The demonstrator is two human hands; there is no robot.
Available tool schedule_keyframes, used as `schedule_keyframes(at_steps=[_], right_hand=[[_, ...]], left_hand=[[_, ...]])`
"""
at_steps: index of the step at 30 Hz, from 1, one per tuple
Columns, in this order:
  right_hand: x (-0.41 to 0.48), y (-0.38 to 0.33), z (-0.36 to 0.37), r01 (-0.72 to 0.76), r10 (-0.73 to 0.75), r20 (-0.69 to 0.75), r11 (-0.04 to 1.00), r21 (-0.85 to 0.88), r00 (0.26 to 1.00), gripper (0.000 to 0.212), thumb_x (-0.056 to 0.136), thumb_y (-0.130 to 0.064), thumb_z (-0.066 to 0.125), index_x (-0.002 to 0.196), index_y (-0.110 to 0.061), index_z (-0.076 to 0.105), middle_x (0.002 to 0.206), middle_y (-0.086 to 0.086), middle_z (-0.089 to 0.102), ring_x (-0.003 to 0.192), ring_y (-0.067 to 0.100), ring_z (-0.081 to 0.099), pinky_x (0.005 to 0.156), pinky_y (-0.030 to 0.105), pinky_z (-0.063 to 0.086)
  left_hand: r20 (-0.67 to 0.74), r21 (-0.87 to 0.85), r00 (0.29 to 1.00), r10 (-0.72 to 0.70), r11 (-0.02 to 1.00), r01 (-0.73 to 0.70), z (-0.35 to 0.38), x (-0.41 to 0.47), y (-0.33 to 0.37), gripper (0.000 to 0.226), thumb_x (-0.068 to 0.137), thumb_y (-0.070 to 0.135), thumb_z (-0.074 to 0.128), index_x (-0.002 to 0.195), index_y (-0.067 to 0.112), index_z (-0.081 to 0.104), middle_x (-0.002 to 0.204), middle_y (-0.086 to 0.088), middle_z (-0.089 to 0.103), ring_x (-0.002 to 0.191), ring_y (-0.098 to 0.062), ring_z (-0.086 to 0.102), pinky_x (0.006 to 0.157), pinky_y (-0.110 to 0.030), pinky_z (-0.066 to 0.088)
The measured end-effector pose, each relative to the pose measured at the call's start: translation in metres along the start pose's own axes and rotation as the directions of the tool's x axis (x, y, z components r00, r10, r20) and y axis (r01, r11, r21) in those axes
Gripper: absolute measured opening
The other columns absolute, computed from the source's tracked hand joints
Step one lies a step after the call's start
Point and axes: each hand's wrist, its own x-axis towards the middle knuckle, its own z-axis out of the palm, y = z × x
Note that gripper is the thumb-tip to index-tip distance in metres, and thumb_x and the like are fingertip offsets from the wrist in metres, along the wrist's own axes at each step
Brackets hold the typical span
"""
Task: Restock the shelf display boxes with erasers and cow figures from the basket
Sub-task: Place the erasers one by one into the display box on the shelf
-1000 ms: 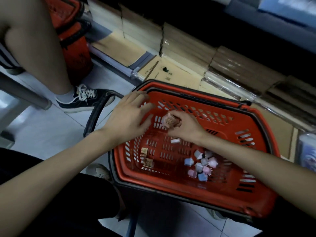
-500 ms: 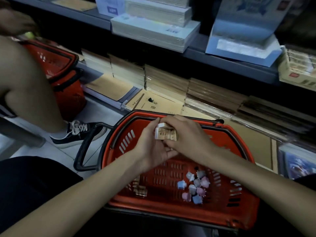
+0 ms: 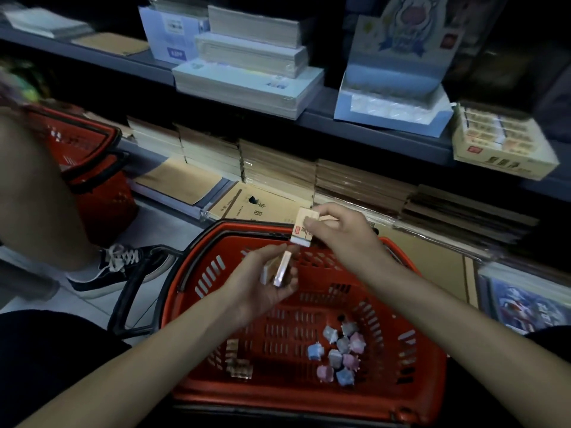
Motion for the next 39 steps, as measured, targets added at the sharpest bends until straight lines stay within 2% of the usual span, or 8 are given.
schedule_keyframes(at_steps=[7,14,19,28,31,33,35,39], right_hand=[[0.001,-0.016,-0.031,-0.172,0.187,0.000,0.901,0.399,0.982,0.015,0.097,-0.012,0.066,0.107,-0.001,0.066,0.105,0.015,0.077,0.087,0.021,0.073,0.083,0.037,0.062],[-0.001,-0.025,-0.063,-0.065,0.124,-0.135,0.924,0.377,0.983,0.015,0.093,-0.011,0.071,0.102,0.000,0.071,0.093,0.015,0.076,0.082,0.023,0.067,0.071,0.031,0.054],[-0.010,-0.042,-0.103,0.065,0.057,-0.258,0.895,0.441,0.965,0.022,0.093,-0.001,0.069,0.114,-0.003,0.065,0.094,0.017,0.078,0.080,0.030,0.074,0.084,0.037,0.062],[-0.027,-0.046,-0.175,0.204,0.029,-0.456,0.868,0.452,0.889,0.025,0.092,-0.010,0.076,0.115,-0.015,0.067,0.098,0.011,0.079,0.094,0.025,0.077,0.100,0.042,0.056],[-0.027,-0.043,-0.201,0.225,0.026,-0.586,0.908,0.352,0.810,0.024,0.091,-0.007,0.075,0.113,-0.013,0.066,0.093,0.012,0.079,0.085,0.023,0.078,0.097,0.041,0.058],[-0.021,-0.042,-0.221,0.190,0.007,-0.657,0.955,0.229,0.754,0.022,0.090,-0.006,0.076,0.108,-0.013,0.066,0.091,0.010,0.078,0.078,0.020,0.078,0.089,0.043,0.061],[-0.010,-0.040,-0.238,0.124,-0.001,-0.693,0.984,0.127,0.721,0.021,0.088,-0.006,0.077,0.103,-0.016,0.067,0.092,0.007,0.077,0.074,0.019,0.078,0.080,0.044,0.064],[0.018,-0.037,-0.253,-0.107,-0.027,-0.669,0.982,-0.158,0.743,0.027,0.084,-0.018,0.084,0.107,-0.020,0.070,0.096,-0.001,0.074,0.082,0.014,0.074,0.072,0.030,0.061]], left_hand=[[0.132,0.115,0.987,0.092,0.987,-0.108,0.024,-0.005,0.020,0.022,0.096,0.034,0.066,0.086,0.019,0.053,0.072,0.004,0.041,0.057,-0.007,0.036,0.048,-0.019,0.030],[0.165,0.178,0.976,0.141,0.969,-0.170,0.071,0.001,0.031,0.022,0.105,0.033,0.054,0.094,0.014,0.058,0.077,0.000,0.049,0.056,-0.008,0.038,0.043,-0.019,0.032],[0.217,0.316,0.950,0.223,0.905,-0.284,0.131,0.006,0.036,0.022,0.104,0.020,0.051,0.117,0.011,0.066,0.070,0.002,0.047,0.051,-0.008,0.036,0.043,-0.019,0.027],[0.319,0.461,0.878,0.356,0.751,-0.472,0.221,0.026,0.036,0.022,0.098,0.036,0.061,0.101,0.017,0.073,0.068,0.003,0.045,0.050,-0.010,0.033,0.043,-0.023,0.024],[0.407,0.622,0.783,0.471,0.485,-0.615,0.241,0.030,0.032,0.013,0.097,0.033,0.066,0.095,0.024,0.076,0.065,0.012,0.051,0.049,-0.007,0.042,0.050,-0.023,0.030],[0.498,0.762,0.647,0.577,0.065,-0.644,0.250,0.039,0.030,0.010,0.096,0.034,0.066,0.102,0.034,0.074,0.078,0.021,0.067,0.062,-0.001,0.059,0.060,-0.025,0.042],[0.588,0.802,0.554,0.589,-0.338,-0.493,0.256,0.048,0.028,0.020,0.096,0.042,0.062,0.115,0.042,0.068,0.099,0.017,0.073,0.087,-0.007,0.067,0.072,-0.032,0.051],[0.664,0.741,0.492,0.563,-0.584,-0.332,0.265,0.060,0.029,0.024,0.101,0.046,0.054,0.123,0.045,0.063,0.108,0.012,0.069,0.097,-0.019,0.068,0.073,-0.037,0.053]])
